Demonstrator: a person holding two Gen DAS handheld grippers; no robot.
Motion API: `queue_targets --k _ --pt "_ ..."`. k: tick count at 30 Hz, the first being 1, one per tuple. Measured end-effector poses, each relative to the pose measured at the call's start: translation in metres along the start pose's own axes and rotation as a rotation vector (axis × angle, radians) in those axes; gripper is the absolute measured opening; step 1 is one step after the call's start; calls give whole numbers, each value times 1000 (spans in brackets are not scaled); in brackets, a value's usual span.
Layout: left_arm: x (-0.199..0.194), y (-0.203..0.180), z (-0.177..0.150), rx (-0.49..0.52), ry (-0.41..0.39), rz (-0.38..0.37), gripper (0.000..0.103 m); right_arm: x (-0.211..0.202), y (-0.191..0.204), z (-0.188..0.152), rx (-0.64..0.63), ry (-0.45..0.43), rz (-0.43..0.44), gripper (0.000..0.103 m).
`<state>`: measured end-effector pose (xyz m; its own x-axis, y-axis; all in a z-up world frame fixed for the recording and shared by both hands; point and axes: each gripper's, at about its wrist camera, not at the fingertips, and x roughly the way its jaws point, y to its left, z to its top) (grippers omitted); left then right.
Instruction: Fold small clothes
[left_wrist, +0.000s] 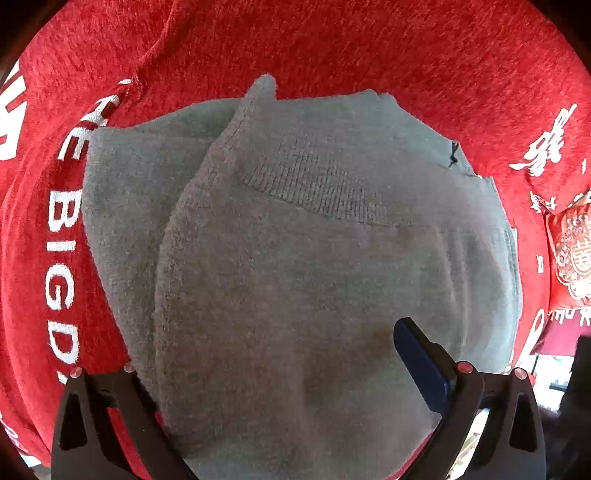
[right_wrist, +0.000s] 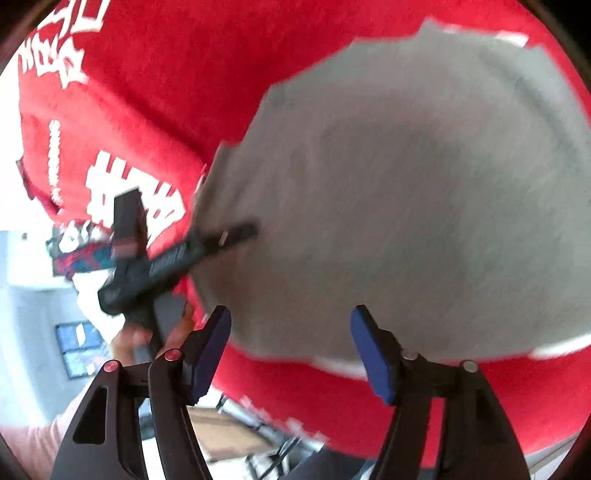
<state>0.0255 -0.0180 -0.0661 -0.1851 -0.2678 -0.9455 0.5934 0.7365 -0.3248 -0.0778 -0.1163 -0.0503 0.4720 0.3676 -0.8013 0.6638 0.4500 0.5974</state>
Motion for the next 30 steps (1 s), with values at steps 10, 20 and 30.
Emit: queue_targets --k 10,20,30 --pt "6 -14 2 -16 -14 119 91 43 -22 32 4 57 -94 7" --pt "-41 -38 11 -36 -115 -24 25 32 -53 32 35 84 53 8" --pt "-61 -166 24 127 -187 -124 25 -30 -87 45 98 -25 179 10"
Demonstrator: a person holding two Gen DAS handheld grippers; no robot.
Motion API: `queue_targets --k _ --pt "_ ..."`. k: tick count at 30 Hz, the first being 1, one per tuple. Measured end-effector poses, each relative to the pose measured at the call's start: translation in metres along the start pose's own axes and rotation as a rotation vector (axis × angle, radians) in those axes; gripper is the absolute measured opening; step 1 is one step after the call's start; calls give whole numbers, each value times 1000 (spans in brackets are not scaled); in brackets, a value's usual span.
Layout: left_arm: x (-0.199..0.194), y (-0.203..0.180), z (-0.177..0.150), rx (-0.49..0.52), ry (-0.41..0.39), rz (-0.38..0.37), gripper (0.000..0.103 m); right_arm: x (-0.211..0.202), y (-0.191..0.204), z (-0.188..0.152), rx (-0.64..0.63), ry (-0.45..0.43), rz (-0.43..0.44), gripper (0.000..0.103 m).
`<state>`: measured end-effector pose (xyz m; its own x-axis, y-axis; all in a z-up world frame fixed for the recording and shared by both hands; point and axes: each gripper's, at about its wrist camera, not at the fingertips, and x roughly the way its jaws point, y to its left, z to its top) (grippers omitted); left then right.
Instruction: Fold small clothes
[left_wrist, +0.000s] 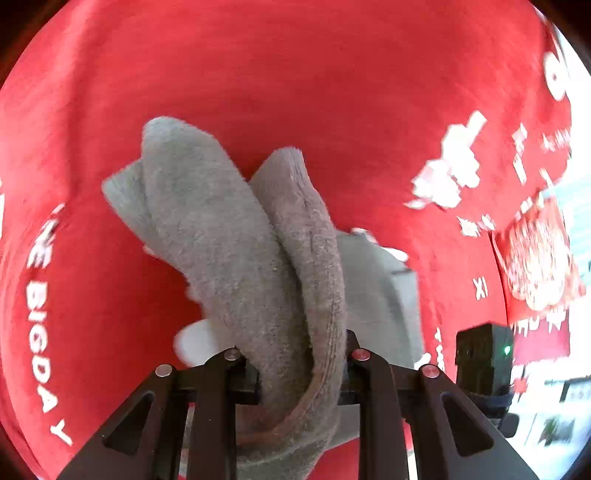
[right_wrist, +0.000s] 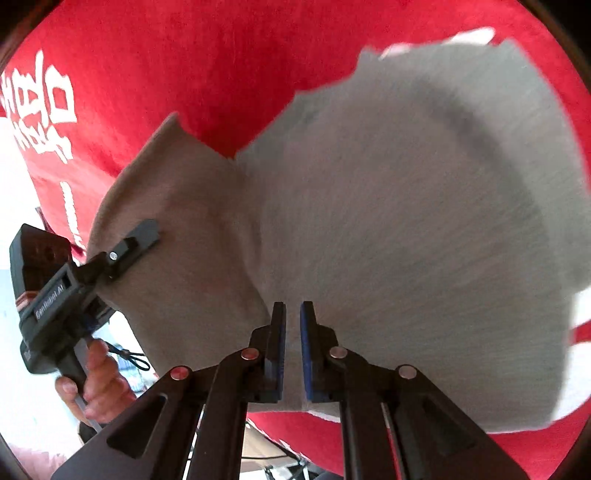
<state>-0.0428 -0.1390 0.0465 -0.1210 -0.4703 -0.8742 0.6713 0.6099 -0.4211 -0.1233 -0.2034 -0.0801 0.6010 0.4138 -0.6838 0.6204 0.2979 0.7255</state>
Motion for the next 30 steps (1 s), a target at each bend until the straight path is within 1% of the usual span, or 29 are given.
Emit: queue_targets --k 4,6,8,10,12,15,16,17,18,19,20,22,24,25,26,27,28,29,30 --pt "39 -68 3 132 40 10 25 -24 -29 9 63 -51 -7 10" --pt "57 -90 -6 200 64 32 25 -30 -46 10 100 -58 -15 11" --pt "83 -111 -11 251 93 67 26 -34 -62 10 142 -60 -4 11" --pt "101 -122 -16 273 115 89 32 -33 -73 8 172 -54 9 11" --pt "115 -129 -22 293 133 105 33 -29 -83 7 199 -47 10 11" --pt "112 -130 -30 319 130 109 33 -26 -91 5 227 -49 30 11" --pt "109 -134 -32 336 118 115 36 -22 -90 7 237 -51 40 11" --pt "105 -138 -33 355 106 125 56 -15 -86 11 243 -53 45 11" --pt "101 -141 -34 373 91 133 68 -15 -87 12 247 -53 51 11" --pt "93 -144 -35 390 59 148 77 -19 -87 8 250 -53 58 11" --pt "87 -145 -35 407 30 168 77 -20 -88 9 256 -56 67 11" --pt "73 -144 -35 421 1 206 77 -23 -93 12 283 -70 96 11" --pt "61 -135 -32 387 -17 211 77 -25 -98 13 327 -94 164 12" --pt "52 -126 -29 355 -32 217 84 -27 -103 14 354 -105 201 15" --pt "45 -118 -27 329 -46 238 103 -30 -108 14 377 -114 244 30" --pt "38 -110 -25 304 -67 275 103 -30 -112 15 399 -121 275 40" --pt "32 -98 -23 272 -92 320 103 -32 -116 16 415 -127 307 56" --pt "29 -89 -21 244 -93 348 103 -32 -119 17 426 -131 347 58" --pt "27 -78 -19 210 -87 371 103 -32 -121 19 438 -129 386 58"
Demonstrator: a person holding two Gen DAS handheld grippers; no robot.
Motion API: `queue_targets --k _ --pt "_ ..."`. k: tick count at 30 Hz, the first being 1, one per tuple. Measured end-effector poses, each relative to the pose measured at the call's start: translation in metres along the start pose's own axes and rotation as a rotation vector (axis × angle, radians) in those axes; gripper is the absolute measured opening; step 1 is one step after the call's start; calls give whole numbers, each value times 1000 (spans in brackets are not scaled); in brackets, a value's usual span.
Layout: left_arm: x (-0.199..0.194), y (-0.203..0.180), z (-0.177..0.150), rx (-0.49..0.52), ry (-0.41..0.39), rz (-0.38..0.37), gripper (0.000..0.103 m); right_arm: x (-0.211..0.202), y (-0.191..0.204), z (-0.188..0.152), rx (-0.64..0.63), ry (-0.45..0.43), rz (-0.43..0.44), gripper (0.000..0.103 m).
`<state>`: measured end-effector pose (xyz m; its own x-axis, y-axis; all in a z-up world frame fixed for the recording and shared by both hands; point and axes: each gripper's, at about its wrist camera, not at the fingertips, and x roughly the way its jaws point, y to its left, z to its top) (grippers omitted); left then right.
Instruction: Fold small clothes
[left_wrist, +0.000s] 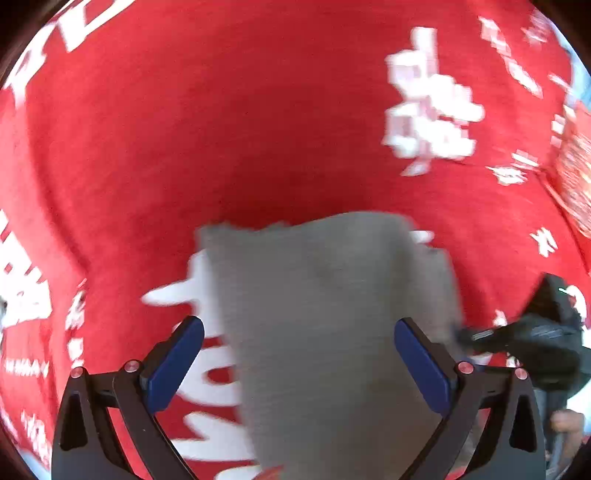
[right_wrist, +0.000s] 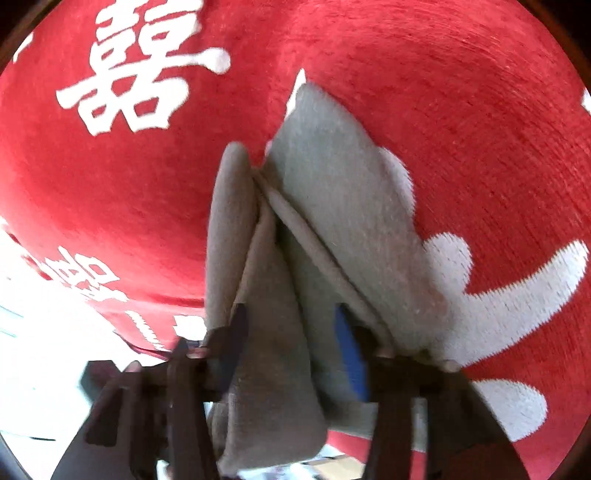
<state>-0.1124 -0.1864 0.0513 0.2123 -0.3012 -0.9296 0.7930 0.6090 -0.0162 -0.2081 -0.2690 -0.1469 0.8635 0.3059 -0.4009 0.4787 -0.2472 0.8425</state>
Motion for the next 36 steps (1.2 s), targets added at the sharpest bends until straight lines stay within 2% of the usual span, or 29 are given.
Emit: queue_targets --k 3,7,11,13,14,15,16,17,18,21,23,25,29,31,34,35,36 --pt "14 38 -6 -127 74 14 103 6 4 5 7 29 17 58" --pt "32 70 -18 -228 138 19 103 14 25 25 -70 118 -81 58" --pt "56 83 -29 -244 192 14 103 29 56 27 -202 193 -184 58" --pt "61 89 -34 -269 193 -12 103 39 71 26 -275 212 -258 58" --pt "62 91 -35 -280 192 -21 103 45 78 26 -313 211 -309 54" --pt "63 92 -35 -289 191 -26 103 50 84 26 -348 206 -370 43" --pt "64 93 -36 -295 190 -28 103 53 87 27 -372 197 -421 14" --pt "65 93 -36 -297 189 -27 103 55 91 26 -397 189 -460 15" --pt "65 93 -36 -298 188 -24 103 53 100 23 -438 173 -463 15" --pt "60 88 -33 -282 174 -29 103 33 127 9 -546 122 -396 14" --pt "49 82 -30 -260 138 -79 103 0 122 6 -588 88 -351 14" --pt "43 72 -29 -224 117 -114 103 -17 120 3 -605 60 -367 14" --pt "58 53 -35 -175 155 -104 103 -16 89 22 -485 30 -464 14" --pt "71 48 -43 -165 177 -99 103 -13 61 36 -408 50 -507 16" --pt "80 50 -49 -167 191 -108 103 -19 48 44 -331 46 -475 20" --pt "78 52 -50 -167 189 -106 103 -24 51 43 -342 37 -493 26" --pt "75 53 -51 -160 186 -100 103 -28 53 41 -356 34 -511 27"
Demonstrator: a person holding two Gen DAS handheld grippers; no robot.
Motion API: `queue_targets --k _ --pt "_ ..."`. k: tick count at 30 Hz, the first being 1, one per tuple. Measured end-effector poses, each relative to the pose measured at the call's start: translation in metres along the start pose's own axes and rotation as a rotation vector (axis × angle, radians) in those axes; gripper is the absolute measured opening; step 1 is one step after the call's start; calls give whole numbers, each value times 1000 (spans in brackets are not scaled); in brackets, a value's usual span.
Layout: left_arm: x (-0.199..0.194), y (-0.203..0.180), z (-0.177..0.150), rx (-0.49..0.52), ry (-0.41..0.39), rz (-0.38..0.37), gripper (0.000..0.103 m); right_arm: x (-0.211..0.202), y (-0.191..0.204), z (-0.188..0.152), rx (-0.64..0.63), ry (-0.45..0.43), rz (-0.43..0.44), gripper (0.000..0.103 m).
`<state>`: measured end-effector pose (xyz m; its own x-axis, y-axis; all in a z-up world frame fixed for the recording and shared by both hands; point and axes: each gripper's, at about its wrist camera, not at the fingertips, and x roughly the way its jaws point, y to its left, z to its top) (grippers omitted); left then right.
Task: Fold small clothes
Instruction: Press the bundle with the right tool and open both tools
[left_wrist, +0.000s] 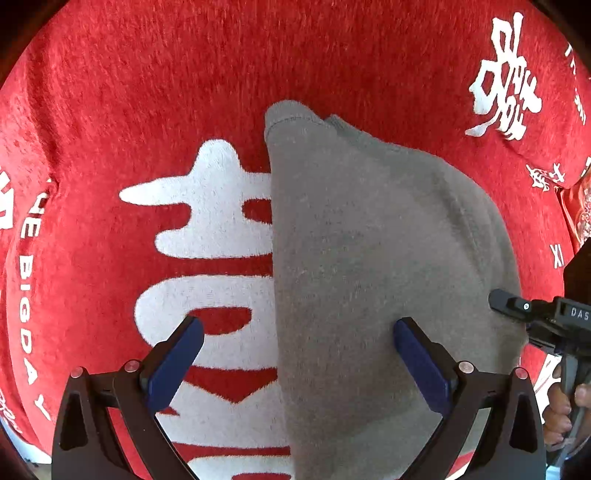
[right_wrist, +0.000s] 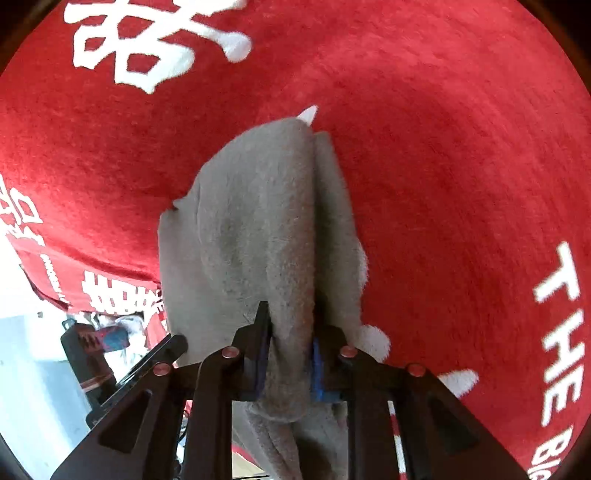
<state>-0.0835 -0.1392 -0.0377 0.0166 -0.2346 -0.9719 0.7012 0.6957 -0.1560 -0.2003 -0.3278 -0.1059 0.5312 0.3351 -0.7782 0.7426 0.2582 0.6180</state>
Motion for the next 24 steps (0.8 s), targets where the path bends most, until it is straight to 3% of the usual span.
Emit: queue_targets --k 4,10,16,18,19,24 --pt "-17 5 -8 41 -12 42 103 -16 20 -11 -66 -8 -83 29" --pt "-26 20 -33 35 23 43 103 -42 45 -45 -158 -22 -108 38" --pt "-2 10 -70 50 111 58 103 -13 49 -74 -237 96 -216 38" --pt "-1 12 -77 38 107 46 103 -11 44 -82 -235 107 -206 12" --pt "-3 13 -79 33 99 46 103 -13 42 -86 -235 97 -206 7" --pt "-12 21 -83 46 88 33 103 -11 20 -98 -154 77 -262 7"
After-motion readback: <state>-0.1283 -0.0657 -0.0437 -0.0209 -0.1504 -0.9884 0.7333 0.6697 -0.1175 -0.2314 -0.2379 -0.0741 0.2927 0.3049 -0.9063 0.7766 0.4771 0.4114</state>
